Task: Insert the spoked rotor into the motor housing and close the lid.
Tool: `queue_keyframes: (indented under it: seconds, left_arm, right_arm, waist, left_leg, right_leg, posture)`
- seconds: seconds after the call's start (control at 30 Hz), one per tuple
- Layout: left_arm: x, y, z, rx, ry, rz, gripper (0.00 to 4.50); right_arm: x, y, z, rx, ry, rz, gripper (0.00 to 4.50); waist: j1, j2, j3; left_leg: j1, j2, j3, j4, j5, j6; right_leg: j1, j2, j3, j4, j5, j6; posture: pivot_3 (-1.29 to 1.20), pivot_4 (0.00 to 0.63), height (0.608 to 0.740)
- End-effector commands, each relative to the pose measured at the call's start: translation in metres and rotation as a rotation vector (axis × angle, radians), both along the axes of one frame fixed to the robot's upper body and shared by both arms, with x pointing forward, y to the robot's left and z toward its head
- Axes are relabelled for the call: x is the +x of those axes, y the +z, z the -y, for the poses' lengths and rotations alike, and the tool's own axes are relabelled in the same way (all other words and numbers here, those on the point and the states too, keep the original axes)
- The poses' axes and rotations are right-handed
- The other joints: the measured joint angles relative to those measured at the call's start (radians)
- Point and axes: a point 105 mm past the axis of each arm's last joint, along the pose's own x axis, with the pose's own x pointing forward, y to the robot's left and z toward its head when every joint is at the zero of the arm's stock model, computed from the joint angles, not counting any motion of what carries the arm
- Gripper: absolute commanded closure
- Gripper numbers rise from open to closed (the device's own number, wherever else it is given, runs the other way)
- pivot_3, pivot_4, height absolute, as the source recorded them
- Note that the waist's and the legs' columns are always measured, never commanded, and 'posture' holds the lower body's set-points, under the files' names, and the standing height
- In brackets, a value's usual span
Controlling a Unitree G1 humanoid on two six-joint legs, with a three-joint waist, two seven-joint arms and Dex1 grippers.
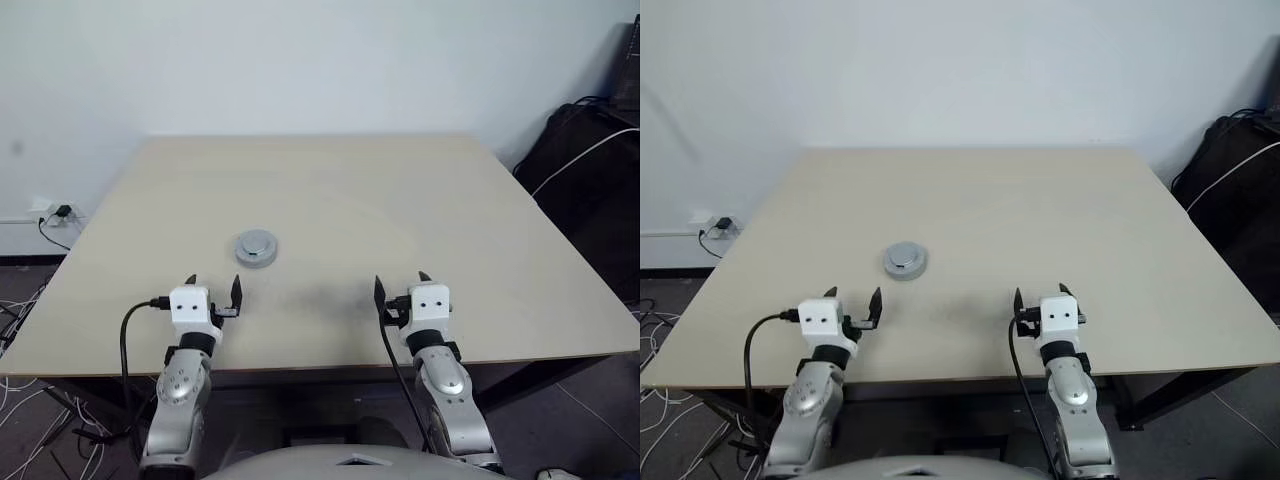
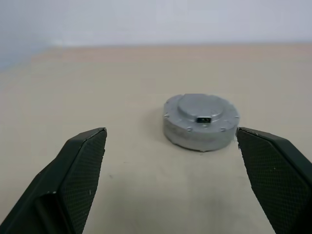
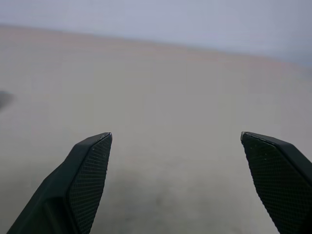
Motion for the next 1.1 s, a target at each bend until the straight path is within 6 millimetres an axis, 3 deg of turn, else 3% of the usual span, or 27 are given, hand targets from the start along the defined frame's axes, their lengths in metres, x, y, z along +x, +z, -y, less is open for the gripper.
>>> queue_keyframes:
  seconds: [0.03,0.3,1.1]
  left_arm:
    - [0.000,0.010,0.003,0.001,0.011,0.067,0.02]
    - [0.000,0.009,0.005,-0.029,0.035,0.064,0.02]
    - [0.002,0.009,0.005,-0.015,-0.014,0.061,0.02]
  right_arm:
    - [-0.002,0.015,0.004,-0.008,-0.019,0.079,0.00]
    - [-0.004,0.005,0.003,0.092,-0.025,0.019,0.00]
    - [-0.004,0.014,-0.011,0.101,0.006,-0.013,0.00]
  waist:
    - [0.000,0.001,0.002]
    - [0.000,0.001,0.005]
    - [0.000,0.002,0.007]
  left_leg:
    - [0.000,0.000,0.000,0.000,0.001,0.001]
    - [0.000,0.001,0.000,0.001,0.002,0.005]
    - [0.000,0.001,0.000,0.001,0.002,0.006]
  right_leg:
    - [0.000,0.000,0.000,0.000,0.000,0.000]
    - [0.001,-0.001,-0.003,0.000,-0.003,0.006]
    - [0.001,-0.001,-0.004,0.000,-0.004,0.005]
  posture:
    - [0.00,0.000,0.740]
    - [0.00,0.000,0.740]
    - [0.00,0.000,0.740]
